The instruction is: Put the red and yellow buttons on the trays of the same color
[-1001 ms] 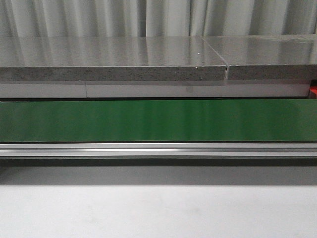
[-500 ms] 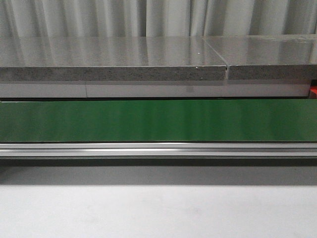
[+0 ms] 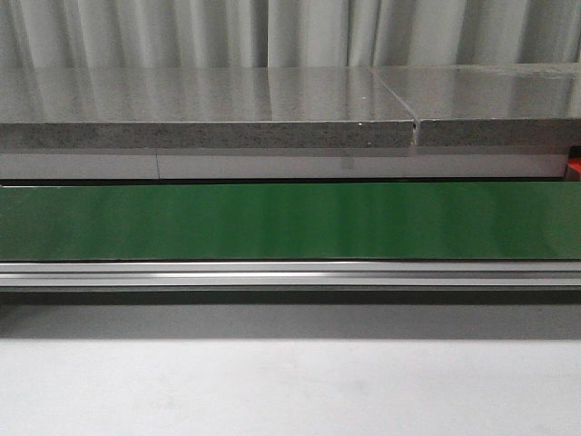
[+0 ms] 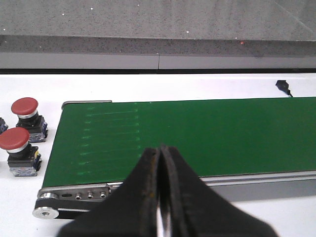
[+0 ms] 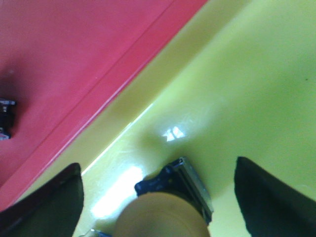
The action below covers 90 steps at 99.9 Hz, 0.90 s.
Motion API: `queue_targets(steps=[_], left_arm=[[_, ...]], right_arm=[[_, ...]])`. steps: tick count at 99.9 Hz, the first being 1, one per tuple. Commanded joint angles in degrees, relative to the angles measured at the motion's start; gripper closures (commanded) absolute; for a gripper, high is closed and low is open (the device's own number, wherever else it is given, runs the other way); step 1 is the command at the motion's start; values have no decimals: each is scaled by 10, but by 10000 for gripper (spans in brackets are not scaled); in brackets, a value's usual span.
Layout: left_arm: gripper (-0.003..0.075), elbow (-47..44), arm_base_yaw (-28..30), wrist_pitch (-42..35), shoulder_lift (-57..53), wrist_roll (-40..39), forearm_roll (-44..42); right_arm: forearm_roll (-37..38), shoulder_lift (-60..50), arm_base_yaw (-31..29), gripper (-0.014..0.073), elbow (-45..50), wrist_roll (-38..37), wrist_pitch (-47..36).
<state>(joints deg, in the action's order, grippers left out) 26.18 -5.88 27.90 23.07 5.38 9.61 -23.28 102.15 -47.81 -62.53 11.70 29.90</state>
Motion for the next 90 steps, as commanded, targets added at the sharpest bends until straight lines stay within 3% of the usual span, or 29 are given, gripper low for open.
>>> queue_targets(steps=[1, 33, 90], left_arm=[[739, 18, -4, -40, 4, 0, 10], [739, 18, -4, -40, 4, 0, 10], [739, 18, -4, -40, 4, 0, 10]], right_arm=[[-23, -45, -2, -53, -14, 3, -19], [-32, -146, 60, -53, -16, 23, -28], [-31, -368, 299, -53, 31, 143, -14]])
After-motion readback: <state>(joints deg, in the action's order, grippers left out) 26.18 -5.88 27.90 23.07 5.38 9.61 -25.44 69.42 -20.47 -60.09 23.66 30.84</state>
